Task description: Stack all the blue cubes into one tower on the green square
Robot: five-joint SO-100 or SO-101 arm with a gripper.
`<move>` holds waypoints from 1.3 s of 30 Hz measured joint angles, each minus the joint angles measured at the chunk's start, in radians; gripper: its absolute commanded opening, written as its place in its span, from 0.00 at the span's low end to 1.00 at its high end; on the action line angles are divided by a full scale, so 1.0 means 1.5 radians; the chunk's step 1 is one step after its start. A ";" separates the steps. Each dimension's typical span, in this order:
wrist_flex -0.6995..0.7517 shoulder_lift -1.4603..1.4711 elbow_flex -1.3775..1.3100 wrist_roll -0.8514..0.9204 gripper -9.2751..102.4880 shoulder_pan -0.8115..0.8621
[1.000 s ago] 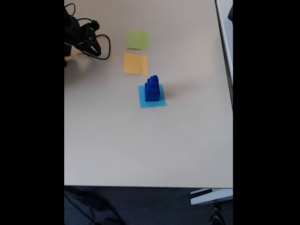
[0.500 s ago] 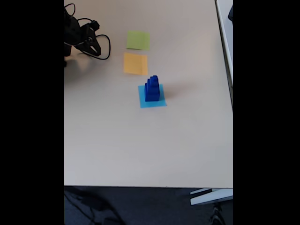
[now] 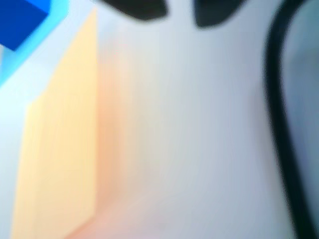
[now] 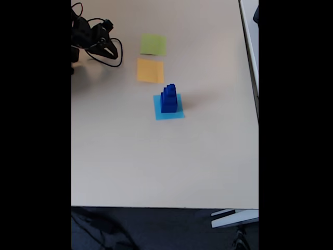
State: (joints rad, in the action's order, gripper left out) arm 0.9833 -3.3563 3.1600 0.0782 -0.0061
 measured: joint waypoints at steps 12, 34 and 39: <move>-0.118 0.000 -0.013 -0.066 0.08 -0.061; -0.002 0.000 -0.135 -0.133 0.08 -0.090; 0.013 0.000 -0.143 -0.182 0.08 -0.053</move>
State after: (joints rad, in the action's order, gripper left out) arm 1.0032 -3.3563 2.9452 -0.1948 -0.0859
